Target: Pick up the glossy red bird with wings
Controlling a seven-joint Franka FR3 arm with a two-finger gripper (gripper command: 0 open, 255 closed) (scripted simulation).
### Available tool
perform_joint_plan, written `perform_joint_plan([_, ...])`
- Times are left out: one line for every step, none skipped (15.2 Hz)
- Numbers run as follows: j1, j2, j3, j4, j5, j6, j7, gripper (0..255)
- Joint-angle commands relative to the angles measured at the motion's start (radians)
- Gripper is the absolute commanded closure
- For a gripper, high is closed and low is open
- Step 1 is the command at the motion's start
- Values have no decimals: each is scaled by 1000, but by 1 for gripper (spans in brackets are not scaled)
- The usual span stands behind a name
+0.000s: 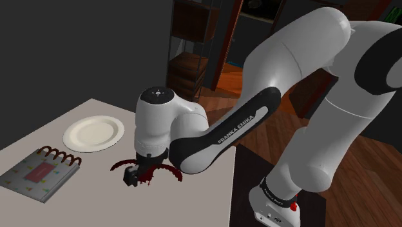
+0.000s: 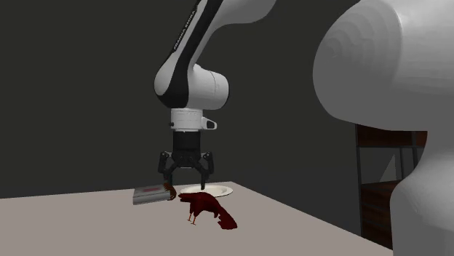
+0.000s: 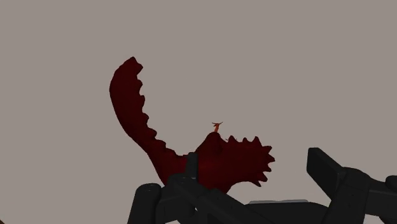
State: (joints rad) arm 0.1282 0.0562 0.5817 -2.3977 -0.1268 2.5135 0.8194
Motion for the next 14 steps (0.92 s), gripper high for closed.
perform_joint_plan([2, 27, -4, -4, -30, 26, 22, 0])
perform_joint_plan([3, 40, -7, -6, -45, 38, 34, 0])
perform_joint_plan([5, 53, -11, -8, -61, 50, 45, 0])
perform_joint_plan([7, 61, -13, -9, -70, 57, 52, 0])
perform_joint_plan([7, 61, -14, -9, -70, 57, 52, 0])
perform_joint_plan([7, 61, -14, -9, -70, 57, 52, 0])
perform_joint_plan([7, 60, -14, -10, -69, 58, 51, 255])
perform_joint_plan([7, 60, -14, -10, -69, 58, 51, 255])
perform_joint_plan([7, 60, -14, -10, -69, 58, 50, 255])
perform_joint_plan([7, 60, -14, -10, -69, 58, 50, 255])
perform_joint_plan([6, 60, -14, -11, -69, 58, 50, 255])
perform_joint_plan([6, 60, -14, -11, -69, 58, 50, 255])
perform_joint_plan([6, 59, -14, -11, -68, 58, 50, 255])
perform_joint_plan([7, 60, -14, -11, -69, 59, 51, 255])
